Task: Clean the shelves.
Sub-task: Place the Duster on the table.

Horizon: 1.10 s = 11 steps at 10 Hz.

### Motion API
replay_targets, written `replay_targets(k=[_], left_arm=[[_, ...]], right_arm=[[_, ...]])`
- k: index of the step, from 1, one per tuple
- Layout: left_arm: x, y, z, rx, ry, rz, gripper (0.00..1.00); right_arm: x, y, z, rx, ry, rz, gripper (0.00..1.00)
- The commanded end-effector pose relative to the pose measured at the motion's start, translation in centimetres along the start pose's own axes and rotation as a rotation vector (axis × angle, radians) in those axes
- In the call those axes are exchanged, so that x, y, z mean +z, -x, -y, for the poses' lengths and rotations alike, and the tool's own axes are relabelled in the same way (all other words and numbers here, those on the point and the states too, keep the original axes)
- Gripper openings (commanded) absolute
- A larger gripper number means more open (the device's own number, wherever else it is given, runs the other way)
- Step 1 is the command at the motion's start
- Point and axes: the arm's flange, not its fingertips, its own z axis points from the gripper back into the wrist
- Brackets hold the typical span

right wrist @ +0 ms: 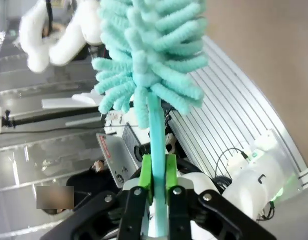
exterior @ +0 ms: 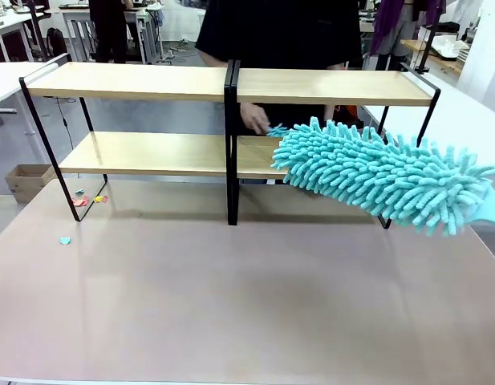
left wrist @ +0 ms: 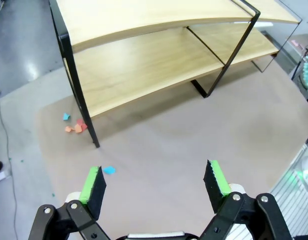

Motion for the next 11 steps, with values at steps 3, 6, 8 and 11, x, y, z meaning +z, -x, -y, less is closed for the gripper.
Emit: replay_targets(k=[3,6,8,11], left_arm=[[-0.1,0.0,-0.1,0.001,0.005,0.001,1.00],[-0.1,0.0,-0.1,0.001,0.005,0.001,1.00],[-0.1,0.0,-0.1,0.001,0.005,0.001,1.00],[-0.1,0.0,-0.1,0.001,0.005,0.001,1.00]], right_arm=[[2.8,-2.9,7.9,0.099,-0.087,-0.391,0.12],[-0.6,-6.1,12.8,0.014,-0.070,-0.381,0.12],[-3.0,-7.7,16.4,-0.051,-0.090,-0.400,0.12],[-4.9,-9.2,19.5,-0.138,-0.142,-0.444,0.12]])
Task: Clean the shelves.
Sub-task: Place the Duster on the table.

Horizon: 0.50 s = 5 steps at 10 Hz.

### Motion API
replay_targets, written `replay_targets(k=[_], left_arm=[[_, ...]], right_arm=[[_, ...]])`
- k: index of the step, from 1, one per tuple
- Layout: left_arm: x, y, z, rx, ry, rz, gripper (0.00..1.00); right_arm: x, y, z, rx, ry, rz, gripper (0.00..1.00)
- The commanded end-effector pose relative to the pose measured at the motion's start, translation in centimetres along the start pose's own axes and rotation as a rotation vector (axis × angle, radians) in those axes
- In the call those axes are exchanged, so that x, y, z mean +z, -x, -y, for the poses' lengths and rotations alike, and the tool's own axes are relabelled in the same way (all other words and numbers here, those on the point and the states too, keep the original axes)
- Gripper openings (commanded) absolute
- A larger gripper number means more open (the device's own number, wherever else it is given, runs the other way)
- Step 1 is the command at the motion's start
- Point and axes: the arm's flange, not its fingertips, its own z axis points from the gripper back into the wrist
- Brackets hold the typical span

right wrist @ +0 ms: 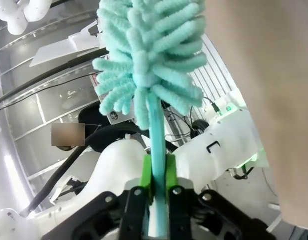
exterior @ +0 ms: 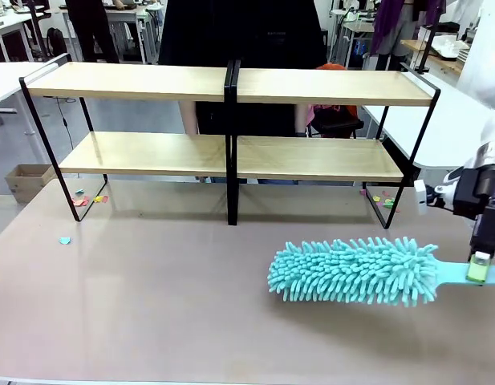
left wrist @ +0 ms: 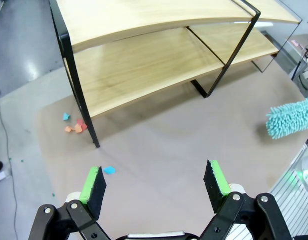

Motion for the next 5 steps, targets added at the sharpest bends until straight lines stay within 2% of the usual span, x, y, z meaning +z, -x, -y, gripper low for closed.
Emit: replay_targets(k=[1,3,5], left_arm=[[-0.1,0.0,-0.1,0.001,0.005,0.002,1.00],[-0.1,0.0,-0.1,0.001,0.005,0.002,1.00],[-0.1,0.0,-0.1,0.001,0.005,0.002,1.00]], right_arm=[[0.6,-0.9,0.2,-0.038,-0.031,0.030,0.12],[0.6,-1.3,1.0,-0.088,-0.017,0.050,0.12],[0.4,-1.1,1.3,-0.091,-0.026,0.053,0.69]])
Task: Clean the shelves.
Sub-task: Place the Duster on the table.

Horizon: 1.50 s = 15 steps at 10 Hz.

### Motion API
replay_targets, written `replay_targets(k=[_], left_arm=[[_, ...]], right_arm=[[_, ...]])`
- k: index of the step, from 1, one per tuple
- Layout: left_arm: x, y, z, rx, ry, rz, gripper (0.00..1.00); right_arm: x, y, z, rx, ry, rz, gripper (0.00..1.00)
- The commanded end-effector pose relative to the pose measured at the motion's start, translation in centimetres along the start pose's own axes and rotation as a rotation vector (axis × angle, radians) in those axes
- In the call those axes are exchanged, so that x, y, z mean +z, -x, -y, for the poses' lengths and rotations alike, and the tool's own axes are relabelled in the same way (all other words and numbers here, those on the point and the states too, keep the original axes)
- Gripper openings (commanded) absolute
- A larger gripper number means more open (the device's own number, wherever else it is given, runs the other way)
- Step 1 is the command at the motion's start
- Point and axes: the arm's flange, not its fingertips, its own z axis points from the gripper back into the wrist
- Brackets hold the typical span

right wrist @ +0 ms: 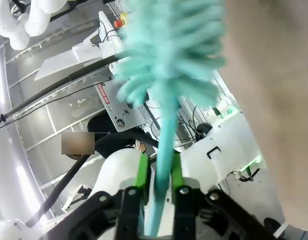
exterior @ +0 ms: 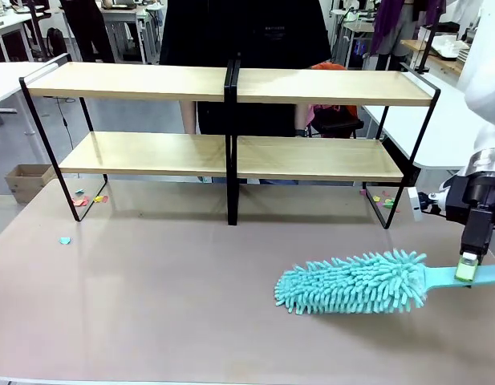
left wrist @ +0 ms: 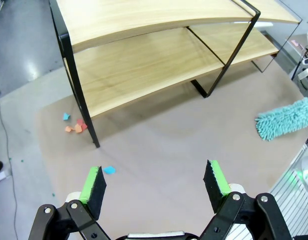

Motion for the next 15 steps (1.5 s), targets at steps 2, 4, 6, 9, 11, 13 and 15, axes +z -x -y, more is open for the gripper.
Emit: replay_targets(k=[2,4,6,9,11,13,15], left_arm=[[0.0,0.0,-0.1,0.001,0.005,0.002,1.00],[0.0,0.0,-0.1,0.001,0.005,0.002,1.00],[0.0,0.0,-0.1,0.001,0.005,0.002,1.00],[0.0,0.0,-0.1,0.001,0.005,0.002,1.00],[0.0,0.0,-0.1,0.001,0.005,0.002,1.00],[0.0,0.0,-0.1,0.001,0.005,0.002,1.00],[0.0,0.0,-0.1,0.001,0.005,0.002,1.00]], right_arm=[[0.6,0.1,-0.2,-0.055,0.021,0.063,1.00],[2.5,1.5,-0.2,-0.041,0.140,0.363,1.00],[3.6,3.5,-0.8,0.065,0.196,0.613,1.00],[4.4,7.9,-2.2,0.165,0.133,0.756,1.00],[4.7,12.3,-3.6,0.147,0.355,1.146,1.00],[3.9,13.9,-5.7,0.319,0.095,1.012,1.00],[3.0,16.3,-8.7,0.211,-0.150,0.993,1.00]])
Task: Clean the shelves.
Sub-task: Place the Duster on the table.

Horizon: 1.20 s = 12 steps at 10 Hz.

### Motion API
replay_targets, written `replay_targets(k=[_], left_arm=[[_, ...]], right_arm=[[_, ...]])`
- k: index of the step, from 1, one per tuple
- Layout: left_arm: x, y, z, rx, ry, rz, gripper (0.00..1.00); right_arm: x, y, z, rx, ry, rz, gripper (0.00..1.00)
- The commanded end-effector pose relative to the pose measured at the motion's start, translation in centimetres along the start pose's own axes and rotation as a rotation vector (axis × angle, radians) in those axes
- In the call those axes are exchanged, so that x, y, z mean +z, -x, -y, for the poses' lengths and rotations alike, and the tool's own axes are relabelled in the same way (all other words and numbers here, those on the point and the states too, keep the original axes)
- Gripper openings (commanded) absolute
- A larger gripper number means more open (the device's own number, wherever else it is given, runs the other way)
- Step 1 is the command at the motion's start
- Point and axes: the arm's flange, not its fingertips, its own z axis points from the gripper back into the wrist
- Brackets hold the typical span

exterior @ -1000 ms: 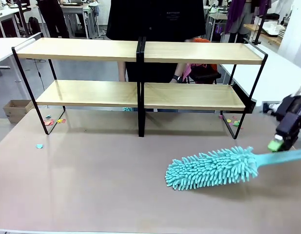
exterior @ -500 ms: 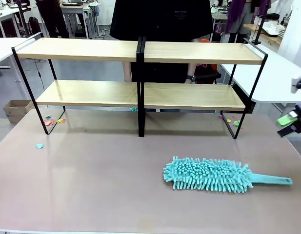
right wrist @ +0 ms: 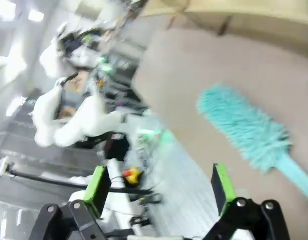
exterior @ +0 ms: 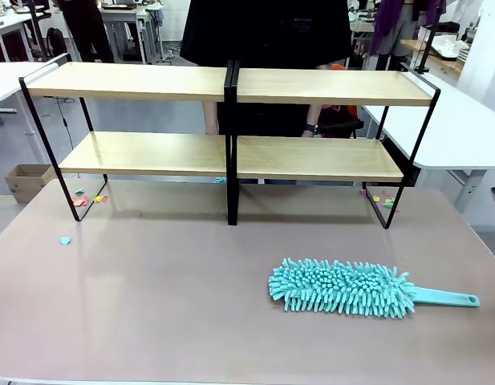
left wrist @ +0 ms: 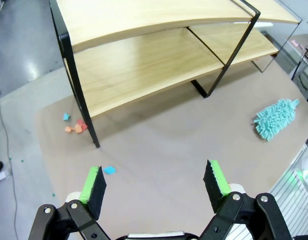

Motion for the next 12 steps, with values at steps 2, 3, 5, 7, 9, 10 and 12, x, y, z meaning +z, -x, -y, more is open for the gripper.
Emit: replay_targets(k=[2,3,5,7,9,10,12], left_arm=[[-0.1,0.0,-0.1,0.001,0.005,0.001,1.00],[-0.1,0.0,-0.1,0.001,0.005,0.001,1.00],[-0.1,0.0,-0.1,0.001,0.005,0.001,1.00],[-0.1,0.0,-0.1,0.001,0.005,0.001,1.00],[-0.1,0.0,-0.1,0.001,0.005,0.001,1.00],[-0.1,0.0,-0.1,0.001,0.005,0.001,1.00],[-0.1,0.0,-0.1,0.001,0.005,0.001,1.00]], right_arm=[[0.4,1.3,-3.8,-0.210,-0.095,0.015,1.00],[-0.5,1.4,-4.7,-0.182,-0.093,-0.073,1.00],[0.3,1.2,-2.4,-0.125,-0.100,-0.022,1.00],[0.3,1.2,-2.4,-0.125,-0.100,-0.022,1.00],[0.3,1.2,-2.4,-0.125,-0.100,-0.022,1.00],[0.3,1.2,-2.4,-0.125,-0.100,-0.022,1.00],[0.3,1.2,-2.4,-0.125,-0.100,-0.022,1.00]])
